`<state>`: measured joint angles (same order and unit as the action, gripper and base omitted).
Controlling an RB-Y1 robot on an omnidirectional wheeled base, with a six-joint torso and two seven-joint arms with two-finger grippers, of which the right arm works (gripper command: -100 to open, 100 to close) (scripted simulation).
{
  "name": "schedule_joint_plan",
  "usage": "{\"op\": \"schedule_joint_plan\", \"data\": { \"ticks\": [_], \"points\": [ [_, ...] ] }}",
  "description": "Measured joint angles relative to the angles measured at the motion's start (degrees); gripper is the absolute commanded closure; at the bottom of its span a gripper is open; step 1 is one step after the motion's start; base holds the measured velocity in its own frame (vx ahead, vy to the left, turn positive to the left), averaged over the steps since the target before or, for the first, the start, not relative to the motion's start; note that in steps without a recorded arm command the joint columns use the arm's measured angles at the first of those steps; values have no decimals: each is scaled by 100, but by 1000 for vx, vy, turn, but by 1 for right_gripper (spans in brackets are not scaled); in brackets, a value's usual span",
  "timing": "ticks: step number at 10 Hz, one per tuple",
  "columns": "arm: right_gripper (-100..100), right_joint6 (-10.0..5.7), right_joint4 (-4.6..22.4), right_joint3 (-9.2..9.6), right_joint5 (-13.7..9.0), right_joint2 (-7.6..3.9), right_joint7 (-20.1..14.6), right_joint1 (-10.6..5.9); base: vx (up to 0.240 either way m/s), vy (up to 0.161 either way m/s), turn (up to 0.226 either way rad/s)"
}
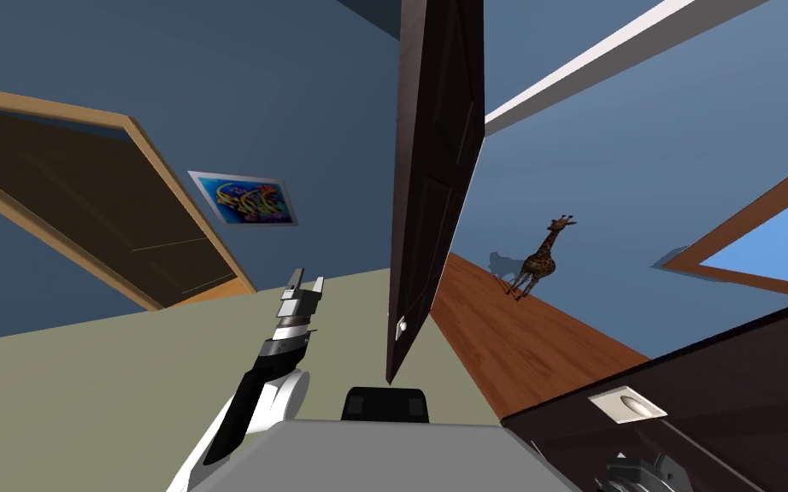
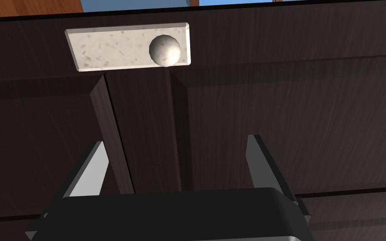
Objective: Pull the door open
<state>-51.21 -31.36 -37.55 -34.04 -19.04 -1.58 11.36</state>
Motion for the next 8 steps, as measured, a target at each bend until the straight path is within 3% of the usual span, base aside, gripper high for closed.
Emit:
{"op": "schedule_joint_plan", "data": {
  "ticks": [2,3,4,6,8],
  "points": [
    [-100,-100,349,-93,-64,-74,7,-106,43,-65,157],
    [-100,-255,760,-129,-89,-170,-75,-204,33,-63,99],
    [-100,-304,831,-165,-114,-176,-94,-200,14,-31,-15],
    [-100,-171,562,-216,-151,-87,12,-92,0,-3,-11],
    [-100,-175,548,-180,-123,-84,-22,-55,110,-61,-1]
  ]
}}
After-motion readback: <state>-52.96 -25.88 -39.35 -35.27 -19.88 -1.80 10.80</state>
